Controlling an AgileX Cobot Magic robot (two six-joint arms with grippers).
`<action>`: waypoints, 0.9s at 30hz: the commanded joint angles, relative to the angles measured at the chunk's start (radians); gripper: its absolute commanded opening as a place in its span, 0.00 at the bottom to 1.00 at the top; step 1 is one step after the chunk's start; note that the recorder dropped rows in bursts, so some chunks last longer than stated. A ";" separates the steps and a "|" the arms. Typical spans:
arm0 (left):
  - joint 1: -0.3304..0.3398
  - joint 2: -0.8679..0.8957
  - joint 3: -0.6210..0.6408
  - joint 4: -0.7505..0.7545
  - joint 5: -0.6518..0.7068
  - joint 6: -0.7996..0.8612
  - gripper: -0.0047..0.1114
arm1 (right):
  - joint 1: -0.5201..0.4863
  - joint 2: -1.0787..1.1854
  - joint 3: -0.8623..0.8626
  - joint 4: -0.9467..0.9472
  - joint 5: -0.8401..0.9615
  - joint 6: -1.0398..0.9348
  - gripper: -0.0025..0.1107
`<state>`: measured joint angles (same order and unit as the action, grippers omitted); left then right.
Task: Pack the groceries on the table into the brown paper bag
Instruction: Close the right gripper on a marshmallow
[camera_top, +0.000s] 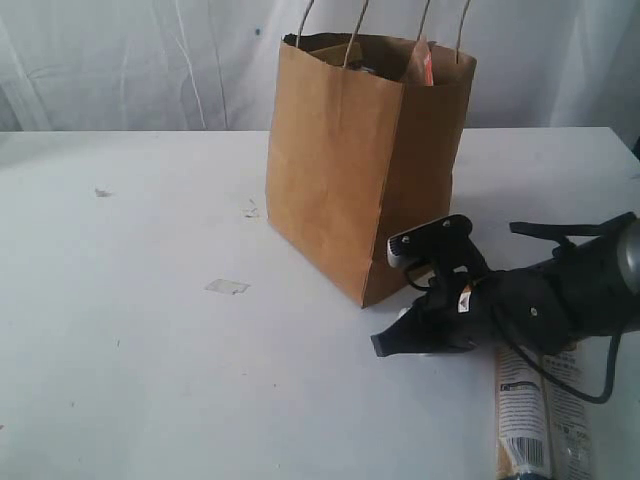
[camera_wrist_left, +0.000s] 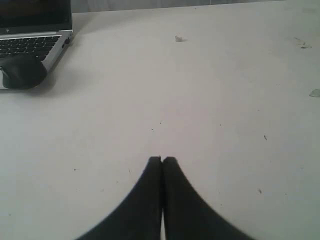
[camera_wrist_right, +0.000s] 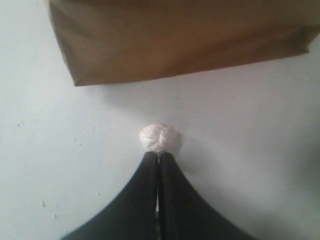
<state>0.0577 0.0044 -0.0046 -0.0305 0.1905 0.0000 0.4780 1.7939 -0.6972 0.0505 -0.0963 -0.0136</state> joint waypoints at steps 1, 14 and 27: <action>0.000 -0.004 0.005 -0.006 -0.004 0.000 0.04 | 0.000 -0.031 -0.003 0.002 0.024 0.036 0.02; 0.000 -0.004 0.005 -0.006 -0.004 0.000 0.04 | 0.000 -0.035 -0.037 0.002 -0.026 0.041 0.39; 0.000 -0.004 0.005 -0.006 -0.004 0.000 0.04 | 0.000 0.052 -0.073 0.002 0.051 0.041 0.03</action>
<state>0.0577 0.0044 -0.0046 -0.0305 0.1905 0.0000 0.4780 1.8444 -0.7680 0.0505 -0.0784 0.0231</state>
